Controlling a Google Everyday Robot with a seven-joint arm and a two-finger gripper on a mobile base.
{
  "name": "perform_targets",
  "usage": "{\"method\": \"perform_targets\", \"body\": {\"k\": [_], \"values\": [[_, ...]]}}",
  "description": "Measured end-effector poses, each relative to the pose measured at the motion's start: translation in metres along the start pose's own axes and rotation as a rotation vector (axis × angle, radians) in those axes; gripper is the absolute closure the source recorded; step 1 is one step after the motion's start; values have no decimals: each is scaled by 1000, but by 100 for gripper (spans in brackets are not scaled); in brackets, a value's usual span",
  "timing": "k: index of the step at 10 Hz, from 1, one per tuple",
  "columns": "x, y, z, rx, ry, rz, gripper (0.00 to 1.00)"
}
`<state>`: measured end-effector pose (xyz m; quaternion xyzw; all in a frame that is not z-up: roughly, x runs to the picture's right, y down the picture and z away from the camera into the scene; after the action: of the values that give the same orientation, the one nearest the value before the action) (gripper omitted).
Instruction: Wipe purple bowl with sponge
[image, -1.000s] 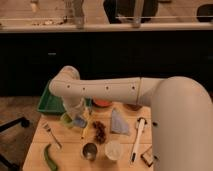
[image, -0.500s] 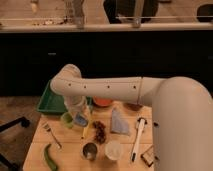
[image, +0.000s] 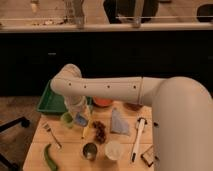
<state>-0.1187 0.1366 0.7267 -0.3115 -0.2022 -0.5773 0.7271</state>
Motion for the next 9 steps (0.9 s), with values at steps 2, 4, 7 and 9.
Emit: {"method": "perform_targets", "body": {"k": [2, 4, 7, 9], "values": [[28, 12, 3, 15, -16, 62, 100], [48, 26, 9, 24, -36, 104, 100], [73, 41, 22, 29, -74, 160, 100], [85, 54, 28, 32, -92, 194, 100]]}}
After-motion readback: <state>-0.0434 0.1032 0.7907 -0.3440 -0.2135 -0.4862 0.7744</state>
